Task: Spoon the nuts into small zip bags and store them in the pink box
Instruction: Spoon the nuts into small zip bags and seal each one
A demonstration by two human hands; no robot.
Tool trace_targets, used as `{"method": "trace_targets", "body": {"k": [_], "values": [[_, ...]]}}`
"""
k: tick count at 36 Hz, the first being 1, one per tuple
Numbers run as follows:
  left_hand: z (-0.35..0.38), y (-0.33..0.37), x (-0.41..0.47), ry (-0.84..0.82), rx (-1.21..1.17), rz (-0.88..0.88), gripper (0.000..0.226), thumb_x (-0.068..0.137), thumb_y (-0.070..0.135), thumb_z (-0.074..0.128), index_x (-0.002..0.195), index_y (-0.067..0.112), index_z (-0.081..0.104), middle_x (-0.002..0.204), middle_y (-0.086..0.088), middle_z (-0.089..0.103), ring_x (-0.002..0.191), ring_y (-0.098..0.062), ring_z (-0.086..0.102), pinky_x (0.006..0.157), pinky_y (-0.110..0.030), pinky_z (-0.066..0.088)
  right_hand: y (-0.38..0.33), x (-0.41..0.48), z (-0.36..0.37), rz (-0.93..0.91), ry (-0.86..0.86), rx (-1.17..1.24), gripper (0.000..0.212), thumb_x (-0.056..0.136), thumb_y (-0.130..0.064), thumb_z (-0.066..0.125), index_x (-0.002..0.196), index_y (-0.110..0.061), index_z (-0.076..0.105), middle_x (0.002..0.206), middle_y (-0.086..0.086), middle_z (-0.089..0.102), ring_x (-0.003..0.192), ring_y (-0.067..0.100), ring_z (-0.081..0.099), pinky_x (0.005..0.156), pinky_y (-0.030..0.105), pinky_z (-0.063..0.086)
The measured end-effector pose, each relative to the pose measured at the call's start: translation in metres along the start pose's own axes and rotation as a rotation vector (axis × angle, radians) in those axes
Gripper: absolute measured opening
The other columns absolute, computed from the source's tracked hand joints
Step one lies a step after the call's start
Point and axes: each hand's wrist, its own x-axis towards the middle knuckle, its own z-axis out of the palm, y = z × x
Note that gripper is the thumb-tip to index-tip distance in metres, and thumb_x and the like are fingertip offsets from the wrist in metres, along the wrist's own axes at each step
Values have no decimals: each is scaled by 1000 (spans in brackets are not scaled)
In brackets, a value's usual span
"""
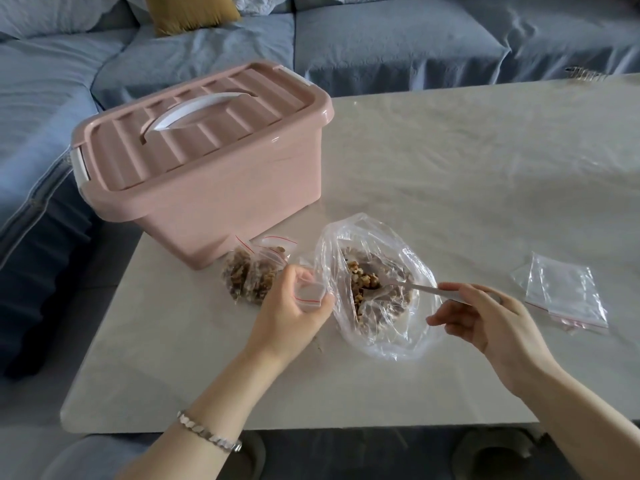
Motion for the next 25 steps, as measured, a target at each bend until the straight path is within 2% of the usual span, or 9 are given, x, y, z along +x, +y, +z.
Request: {"method": "trace_targets", "body": {"k": [3,5,7,10,13,16,17,20,25], "values": [[-2,4,-8,66,-7,86,26,78,21,69,84,32,46,105,17,59,100,9,52,81,-24,51,-7,-3,-5,-34,25,32,26,97,-8,39,91,-2,64,58,11,64,58,24,68,49,19,52],[-2,6,-12,99,-5,121,25,78,24,69,83,32,47,98,15,60,97,9,52,78,-25,52,-14,-5,-8,-69,36,39,27,97,-10,38,89,-3,63,55,9,64,56,22,67,48,18,51],[-2,8,-14,90,-23,109,23,77,27,69,83,32,47,94,14,58,92,1,57,73,-27,53,-22,-7,-10,-104,44,44,29,98,-13,36,87,-3,62,54,10,63,54,22,67,47,18,50],[1,11,-12,29,20,66,18,76,33,64,84,32,48,90,15,56,82,-5,61,68,-26,50,-37,-11,-10,-116,33,50,32,99,-16,35,84,-2,60,52,10,62,53,22,67,46,17,49],[7,10,-7,23,87,79,17,78,23,65,82,24,49,84,11,57,73,-10,59,71,-27,50,-51,-14,-6,-104,5,23,34,99,-17,34,82,-3,60,50,9,61,50,22,66,43,16,47],[12,7,-4,5,156,148,21,79,21,68,83,22,47,80,10,55,75,-6,55,71,-8,40,-60,-16,1,-85,-26,-42,34,99,-17,35,81,-3,60,48,8,61,49,21,65,42,17,46],[12,7,-4,-6,175,154,22,79,22,68,85,21,47,81,10,53,78,-5,54,70,-7,38,-62,-16,3,-77,-36,-67,34,99,-18,36,82,-3,61,49,8,61,49,21,65,41,17,46],[15,6,-3,-23,214,168,25,78,22,69,91,20,48,82,10,52,77,-8,54,65,-13,39,-67,-15,10,-60,-64,-145,32,98,-17,38,83,-2,62,49,6,60,49,22,65,41,17,45],[19,4,-1,-24,298,299,30,70,17,72,83,21,46,72,10,51,69,-15,50,63,-23,35,-78,-14,26,-92,-126,-343,31,98,-16,36,80,-4,60,49,8,63,48,19,64,41,16,44]]}}
